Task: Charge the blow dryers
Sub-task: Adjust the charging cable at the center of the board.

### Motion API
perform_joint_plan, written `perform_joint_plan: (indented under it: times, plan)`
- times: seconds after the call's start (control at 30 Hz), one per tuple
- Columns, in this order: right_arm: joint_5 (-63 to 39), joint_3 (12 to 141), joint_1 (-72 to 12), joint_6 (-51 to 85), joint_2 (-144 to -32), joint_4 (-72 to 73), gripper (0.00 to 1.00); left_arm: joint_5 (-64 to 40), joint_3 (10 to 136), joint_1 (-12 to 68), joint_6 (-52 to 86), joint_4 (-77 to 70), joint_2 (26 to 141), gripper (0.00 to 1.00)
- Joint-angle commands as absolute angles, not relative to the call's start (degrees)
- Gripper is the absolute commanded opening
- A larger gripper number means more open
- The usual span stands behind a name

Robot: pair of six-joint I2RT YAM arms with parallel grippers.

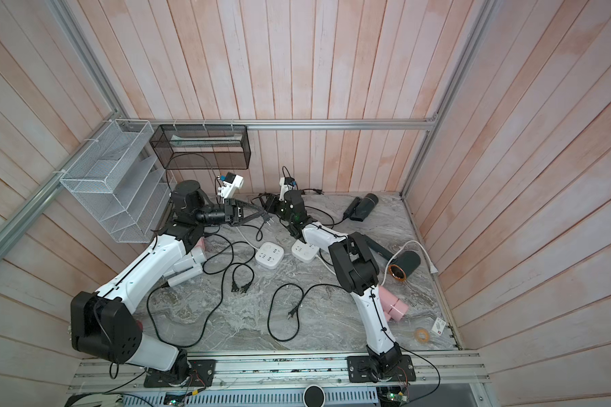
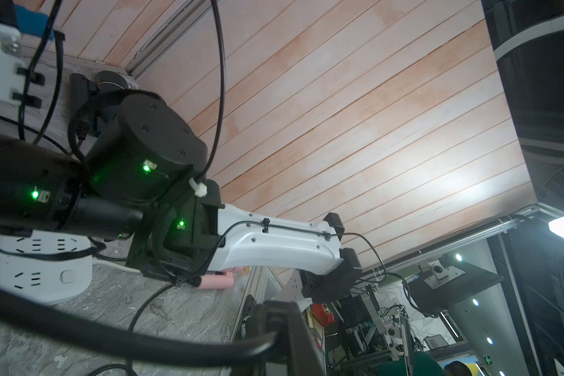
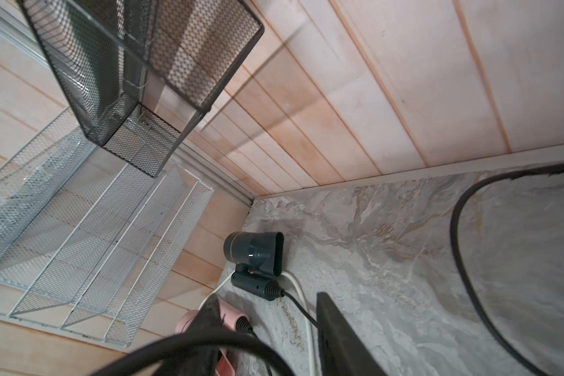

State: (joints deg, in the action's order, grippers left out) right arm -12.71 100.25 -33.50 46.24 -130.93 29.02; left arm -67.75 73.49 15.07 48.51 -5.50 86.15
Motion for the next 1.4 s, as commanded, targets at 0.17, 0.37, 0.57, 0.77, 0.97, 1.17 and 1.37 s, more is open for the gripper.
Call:
perform_joint_plan:
  times: [0.17,0.37,0.57,0.77,0.97,1.17,1.37]
  plan:
    - [-12.0,113.0,-31.2,43.0,-138.5,16.7,0.47,-64.4,76.7,11.6,34.2,7.6,85.9,0.11]
    - [-16.1,116.8,-31.7,43.1,-142.3,14.0,0.53,-54.7,79.7,11.3,23.2,17.0,89.7,0.11]
    - [-17.2,110.1,-32.7,40.7,-139.6,15.0,0.61,-47.2,81.3,10.9,20.2,16.2,93.0,0.1]
    - [-19.0,101.3,-32.8,37.4,-134.8,14.7,0.65,-39.0,85.7,9.2,17.0,19.5,97.0,0.1]
    - [-16.8,90.0,-32.3,33.4,-127.5,16.9,0.7,-34.6,89.5,8.5,15.6,20.3,100.7,0.1]
    - [-11.0,88.4,-31.1,27.6,-125.5,11.1,0.66,-31.9,96.5,8.4,14.1,22.9,105.0,0.09]
    - [-1.1,91.0,-30.3,21.5,-126.1,3.5,0.66,-32.5,100.3,8.3,12.9,23.5,107.8,0.09]
